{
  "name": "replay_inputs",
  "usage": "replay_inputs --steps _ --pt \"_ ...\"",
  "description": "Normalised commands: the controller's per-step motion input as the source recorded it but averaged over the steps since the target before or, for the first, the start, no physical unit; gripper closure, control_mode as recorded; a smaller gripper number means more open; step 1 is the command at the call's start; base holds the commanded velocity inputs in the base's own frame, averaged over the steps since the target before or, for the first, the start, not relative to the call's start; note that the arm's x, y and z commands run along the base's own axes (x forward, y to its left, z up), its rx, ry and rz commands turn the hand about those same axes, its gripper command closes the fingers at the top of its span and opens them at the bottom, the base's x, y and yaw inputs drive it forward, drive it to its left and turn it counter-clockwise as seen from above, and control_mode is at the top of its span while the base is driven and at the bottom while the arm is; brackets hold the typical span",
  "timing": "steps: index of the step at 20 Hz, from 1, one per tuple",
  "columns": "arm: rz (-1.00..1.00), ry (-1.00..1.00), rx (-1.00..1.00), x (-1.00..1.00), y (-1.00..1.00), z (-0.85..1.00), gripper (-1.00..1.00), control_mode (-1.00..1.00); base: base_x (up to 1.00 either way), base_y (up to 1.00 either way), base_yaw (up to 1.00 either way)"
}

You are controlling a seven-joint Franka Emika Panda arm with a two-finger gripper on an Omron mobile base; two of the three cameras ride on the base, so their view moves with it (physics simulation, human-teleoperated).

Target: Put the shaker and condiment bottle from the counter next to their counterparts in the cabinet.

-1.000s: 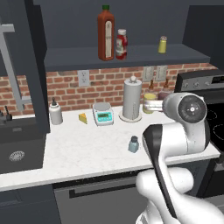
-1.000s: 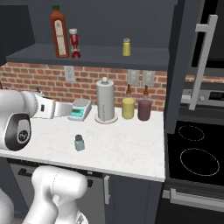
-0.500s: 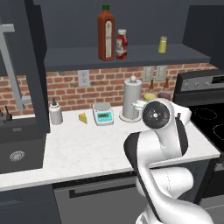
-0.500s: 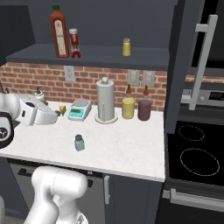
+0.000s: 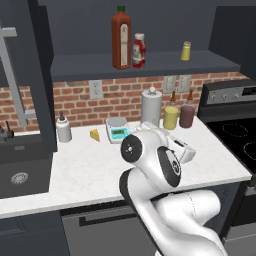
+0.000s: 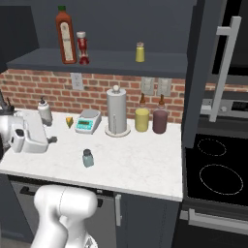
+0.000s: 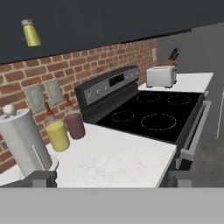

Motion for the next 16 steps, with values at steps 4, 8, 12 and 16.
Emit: replay_inputs --steps 4,8,12,16 --pt "-0.06 -0.02 0.0 -0.05 0.0 -0.52 -1.0 -1.0 0.0 0.0 0.0" --pt "-0.03 0.0 0.0 -0.01 -0.01 -0.49 -1.0 -1.0 0.0 0.0 0.0" --pt "-0.06 -0.02 0.0 0.0 -0.02 -0.53 -1.0 -1.0 0.0 0.0 0.0" --pt "-0.11 -0.01 0.0 0.01 0.0 -0.36 -1.0 -1.0 0.0 0.0 0.0"
